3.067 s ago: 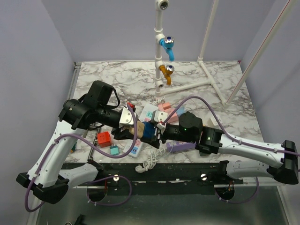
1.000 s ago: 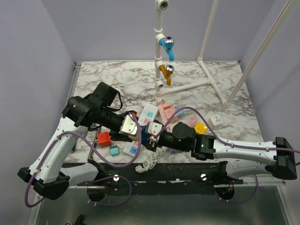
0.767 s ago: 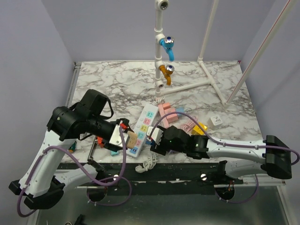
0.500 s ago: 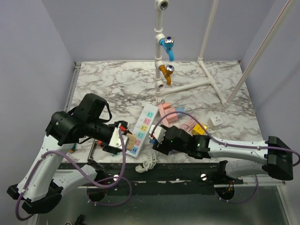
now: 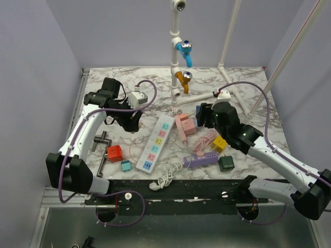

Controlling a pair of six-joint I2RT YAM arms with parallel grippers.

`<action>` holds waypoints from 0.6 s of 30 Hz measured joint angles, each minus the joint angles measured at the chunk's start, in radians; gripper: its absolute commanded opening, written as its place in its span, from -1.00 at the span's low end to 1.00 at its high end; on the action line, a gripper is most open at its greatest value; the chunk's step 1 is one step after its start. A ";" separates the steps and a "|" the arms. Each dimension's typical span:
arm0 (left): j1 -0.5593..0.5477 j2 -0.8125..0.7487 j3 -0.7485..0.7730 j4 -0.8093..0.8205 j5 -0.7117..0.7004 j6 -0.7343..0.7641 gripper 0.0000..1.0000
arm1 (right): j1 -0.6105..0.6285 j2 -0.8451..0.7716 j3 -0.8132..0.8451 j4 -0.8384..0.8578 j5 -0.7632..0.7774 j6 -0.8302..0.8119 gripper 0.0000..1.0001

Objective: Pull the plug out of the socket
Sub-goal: Place the plug at the center of the board.

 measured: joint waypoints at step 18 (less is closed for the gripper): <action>0.061 0.124 -0.217 0.323 -0.268 -0.277 -0.84 | -0.507 -0.048 -0.031 -0.406 -0.056 0.531 -0.99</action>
